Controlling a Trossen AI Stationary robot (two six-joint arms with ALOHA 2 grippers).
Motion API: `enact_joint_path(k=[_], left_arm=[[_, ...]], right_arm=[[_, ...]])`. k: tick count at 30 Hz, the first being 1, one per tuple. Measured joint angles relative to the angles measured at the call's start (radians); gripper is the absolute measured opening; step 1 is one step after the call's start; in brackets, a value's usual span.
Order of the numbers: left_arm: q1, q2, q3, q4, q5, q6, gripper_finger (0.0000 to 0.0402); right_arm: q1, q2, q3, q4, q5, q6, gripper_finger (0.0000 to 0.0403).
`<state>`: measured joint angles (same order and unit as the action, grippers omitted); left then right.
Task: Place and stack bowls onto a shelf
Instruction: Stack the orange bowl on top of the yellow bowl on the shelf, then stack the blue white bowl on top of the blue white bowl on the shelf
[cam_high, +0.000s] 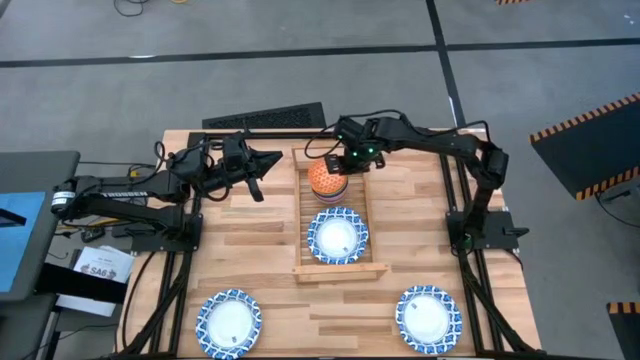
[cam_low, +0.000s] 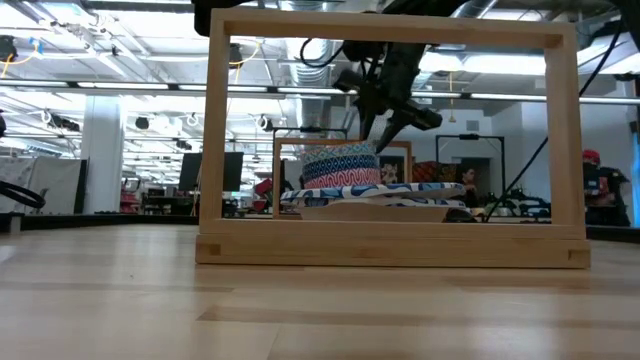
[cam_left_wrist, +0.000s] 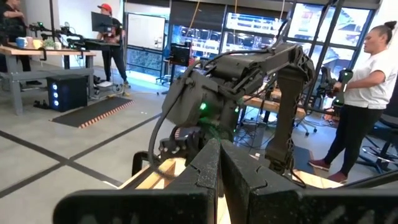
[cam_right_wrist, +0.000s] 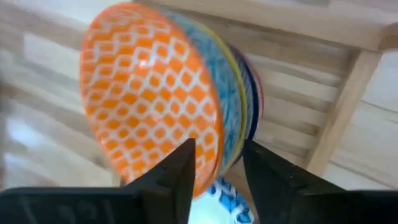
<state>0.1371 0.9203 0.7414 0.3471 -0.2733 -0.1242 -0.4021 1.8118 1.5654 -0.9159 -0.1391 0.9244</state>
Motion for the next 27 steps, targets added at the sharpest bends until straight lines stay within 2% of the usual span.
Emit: enact_joint_path(k=[6, 11, 14, 18, 23, 27], left_arm=[[0.000, 0.000, 0.000, -0.018, 0.000, 0.000, 0.0000], [0.000, 0.000, 0.000, -0.028, 0.001, 0.000, 0.0000], [0.000, 0.000, 0.000, -0.028, 0.010, 0.005, 0.0000], [0.000, -0.020, 0.000, -0.040, 0.069, 0.034, 0.0000], [0.000, -0.064, 0.000, -0.074, 0.106, 0.038, 0.0000], [0.000, -0.104, 0.000, -0.119, 0.106, 0.038, 0.0000]], right_arm=[[-0.019, -0.044, 0.001, -0.039, -0.020, -0.055, 0.0210], [0.003, -0.114, 0.001, -0.108, -0.012, -0.173, 0.0225], [0.035, -0.161, 0.001, -0.169, 0.036, -0.243, 0.0224], [0.080, -0.230, -0.016, -0.242, 0.148, -0.312, 0.0217], [0.086, -0.377, -0.218, -0.194, 0.160, -0.281, 0.0197], [0.085, -0.519, -0.431, 0.049, 0.114, -0.209, 0.0183]])
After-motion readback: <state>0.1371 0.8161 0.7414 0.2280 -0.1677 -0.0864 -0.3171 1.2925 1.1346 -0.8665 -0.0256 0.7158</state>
